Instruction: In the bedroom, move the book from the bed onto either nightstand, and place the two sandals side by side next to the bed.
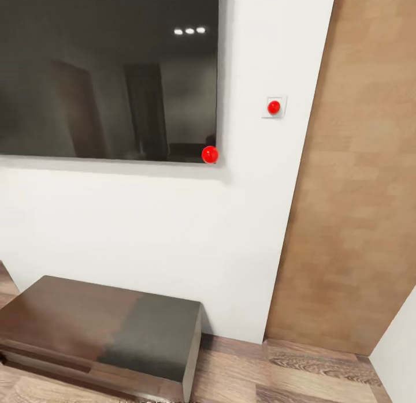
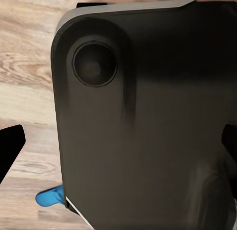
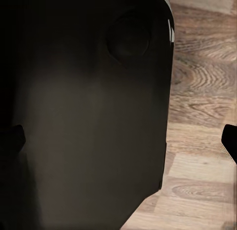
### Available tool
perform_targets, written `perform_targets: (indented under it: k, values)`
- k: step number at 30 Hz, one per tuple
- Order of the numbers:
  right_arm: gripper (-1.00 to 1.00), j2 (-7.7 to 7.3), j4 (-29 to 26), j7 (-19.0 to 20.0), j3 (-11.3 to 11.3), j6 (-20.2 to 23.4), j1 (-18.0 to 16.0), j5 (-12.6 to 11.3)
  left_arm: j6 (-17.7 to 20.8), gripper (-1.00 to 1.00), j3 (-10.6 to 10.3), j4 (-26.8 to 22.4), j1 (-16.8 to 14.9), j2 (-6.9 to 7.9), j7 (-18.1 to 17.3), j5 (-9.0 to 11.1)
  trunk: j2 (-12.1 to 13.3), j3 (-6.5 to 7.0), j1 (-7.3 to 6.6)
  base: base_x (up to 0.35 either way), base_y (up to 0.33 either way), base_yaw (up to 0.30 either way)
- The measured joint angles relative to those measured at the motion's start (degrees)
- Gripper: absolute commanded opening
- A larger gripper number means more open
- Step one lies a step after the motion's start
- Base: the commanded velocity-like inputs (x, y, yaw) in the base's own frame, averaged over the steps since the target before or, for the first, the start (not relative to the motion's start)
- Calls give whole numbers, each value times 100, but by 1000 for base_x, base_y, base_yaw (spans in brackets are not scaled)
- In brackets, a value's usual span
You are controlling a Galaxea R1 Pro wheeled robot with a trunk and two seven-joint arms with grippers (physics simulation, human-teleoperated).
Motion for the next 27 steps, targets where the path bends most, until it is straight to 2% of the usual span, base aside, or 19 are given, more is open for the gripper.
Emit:
perform_targets:
  k: [13,22,27]
  values:
    - [100,17,-4,0,1,0,0,0,0,100,-3,0,0,0,0,0,0,-50,0,0,-8,273]
    - [100,18,-4,0,7,0,0,0,0,100,-6,0,0,-7,0,0,0,-86,0,0,-173,265]
    - [100,19,-4,0,8,0,0,0,-5,100,-6,2,-1,-6,0,-5,0,-100,0,0,-116,127]
